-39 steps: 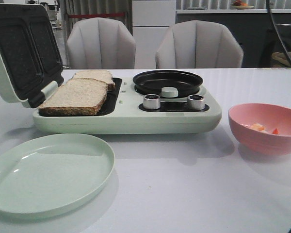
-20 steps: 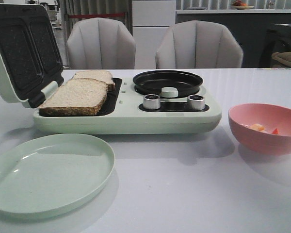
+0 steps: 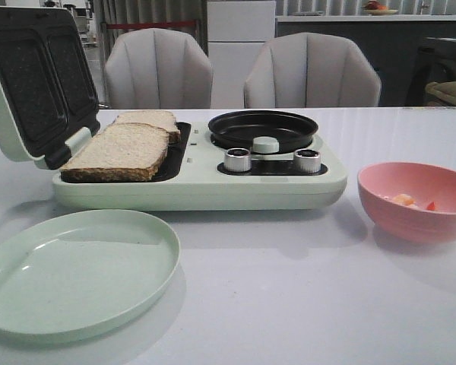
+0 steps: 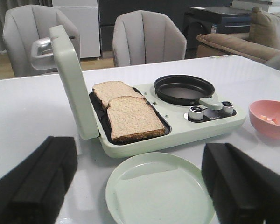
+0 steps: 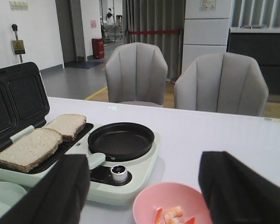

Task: Make breakfast with bread and shrimp
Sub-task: 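Release the bread and withdraw the right gripper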

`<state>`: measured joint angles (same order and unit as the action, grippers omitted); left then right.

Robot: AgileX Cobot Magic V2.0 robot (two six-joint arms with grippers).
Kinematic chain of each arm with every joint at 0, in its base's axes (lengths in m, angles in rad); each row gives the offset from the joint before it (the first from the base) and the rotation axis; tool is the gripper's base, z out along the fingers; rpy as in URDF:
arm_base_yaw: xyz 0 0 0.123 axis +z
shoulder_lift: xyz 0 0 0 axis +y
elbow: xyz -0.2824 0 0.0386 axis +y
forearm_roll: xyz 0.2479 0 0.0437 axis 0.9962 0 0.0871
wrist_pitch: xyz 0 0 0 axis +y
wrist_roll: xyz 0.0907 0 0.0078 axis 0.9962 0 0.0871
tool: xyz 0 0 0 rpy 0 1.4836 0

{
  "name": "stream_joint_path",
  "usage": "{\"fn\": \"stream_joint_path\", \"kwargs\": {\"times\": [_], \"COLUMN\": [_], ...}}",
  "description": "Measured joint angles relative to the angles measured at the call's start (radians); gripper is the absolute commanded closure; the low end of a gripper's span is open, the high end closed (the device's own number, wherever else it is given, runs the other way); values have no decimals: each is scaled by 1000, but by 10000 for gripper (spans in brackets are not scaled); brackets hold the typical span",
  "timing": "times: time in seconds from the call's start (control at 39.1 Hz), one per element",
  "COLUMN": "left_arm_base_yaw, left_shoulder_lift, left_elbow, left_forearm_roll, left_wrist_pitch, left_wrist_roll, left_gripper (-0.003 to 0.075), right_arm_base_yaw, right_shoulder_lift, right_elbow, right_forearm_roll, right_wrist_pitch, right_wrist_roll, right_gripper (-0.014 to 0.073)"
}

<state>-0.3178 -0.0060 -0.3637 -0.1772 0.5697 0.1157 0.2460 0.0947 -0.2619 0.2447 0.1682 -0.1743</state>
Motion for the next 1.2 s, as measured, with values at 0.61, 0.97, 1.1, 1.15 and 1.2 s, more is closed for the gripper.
{"fn": "stream_joint_path", "kwargs": {"times": [0.61,0.97,1.1,1.15,1.2], "left_arm_base_yaw": [0,0,0,0,0], "left_shoulder_lift": [0,0,4,23,67], "left_elbow": [0,0,-5,-12,-27], "left_forearm_roll": [-19,-40,-40,-40,-40], "left_wrist_pitch": [-11,-50,-108,-119,-126], "left_wrist_roll": [0,3,3,3,3], "left_gripper": [118,118,118,118,118], "right_arm_base_yaw": [0,0,0,0,0], "right_shoulder_lift": [-71,-72,-72,-72,-72], "right_elbow": [128,128,128,128,128], "right_forearm_roll": [0,0,0,0,0], "right_wrist_pitch": [31,29,29,29,29], "right_wrist_roll": [0,0,0,0,0], "right_gripper": [12,12,12,12,12]}}
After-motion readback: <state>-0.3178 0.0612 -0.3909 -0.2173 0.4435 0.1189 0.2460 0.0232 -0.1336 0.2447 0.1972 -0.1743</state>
